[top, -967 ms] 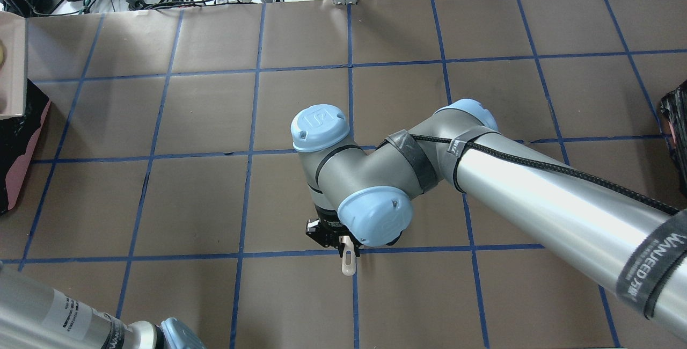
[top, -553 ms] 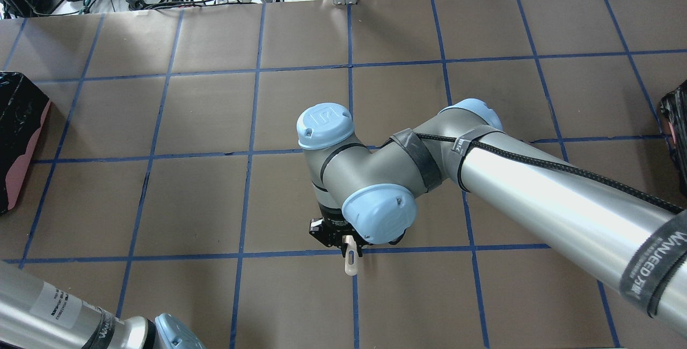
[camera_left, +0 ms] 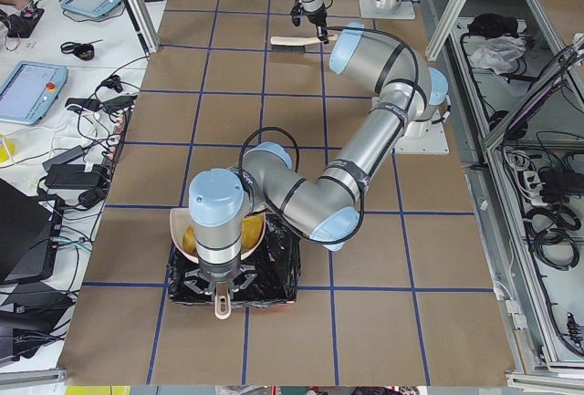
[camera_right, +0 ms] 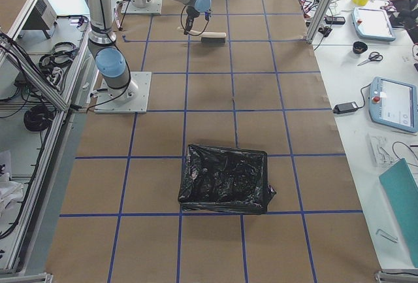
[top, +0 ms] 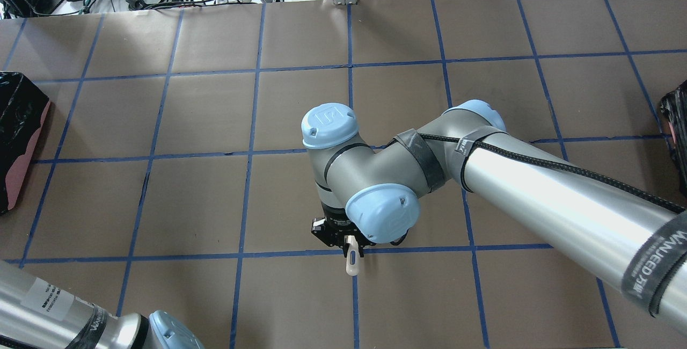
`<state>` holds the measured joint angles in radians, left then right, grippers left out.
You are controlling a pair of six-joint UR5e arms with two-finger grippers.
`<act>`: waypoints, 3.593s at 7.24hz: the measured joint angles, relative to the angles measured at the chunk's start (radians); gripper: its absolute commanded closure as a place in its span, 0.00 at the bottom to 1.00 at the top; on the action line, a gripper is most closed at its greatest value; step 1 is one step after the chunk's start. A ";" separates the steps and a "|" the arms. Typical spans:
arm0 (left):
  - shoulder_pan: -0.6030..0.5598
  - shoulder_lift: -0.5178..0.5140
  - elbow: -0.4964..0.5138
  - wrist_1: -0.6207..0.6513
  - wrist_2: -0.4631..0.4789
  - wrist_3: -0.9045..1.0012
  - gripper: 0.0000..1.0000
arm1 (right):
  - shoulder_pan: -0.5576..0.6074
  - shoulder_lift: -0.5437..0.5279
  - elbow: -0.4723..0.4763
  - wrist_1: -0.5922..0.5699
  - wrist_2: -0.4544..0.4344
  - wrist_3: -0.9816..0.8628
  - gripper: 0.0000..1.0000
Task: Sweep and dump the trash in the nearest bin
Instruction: 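Tip the dustpan over the bin with the left gripper to dump the toys, then lower the brush onto the table and open the right gripper, withdrawing it, then bring the empty dustpan back over the table with the left gripper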
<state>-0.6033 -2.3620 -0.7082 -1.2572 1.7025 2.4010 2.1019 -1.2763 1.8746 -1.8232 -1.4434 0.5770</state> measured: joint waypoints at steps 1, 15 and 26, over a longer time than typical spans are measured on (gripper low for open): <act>0.001 -0.007 -0.002 0.076 0.019 0.004 1.00 | 0.000 0.001 0.000 -0.005 0.017 0.016 1.00; -0.084 0.198 -0.512 0.898 0.261 0.086 1.00 | -0.121 -0.132 -0.330 0.187 -0.057 -0.146 0.01; -0.327 0.412 -0.745 0.483 0.034 -0.752 1.00 | -0.533 -0.411 -0.326 0.308 -0.145 -0.613 0.00</act>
<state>-0.9299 -1.9501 -1.4537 -0.7745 1.7364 1.6486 1.5687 -1.6871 1.5484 -1.5154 -1.5883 -0.0359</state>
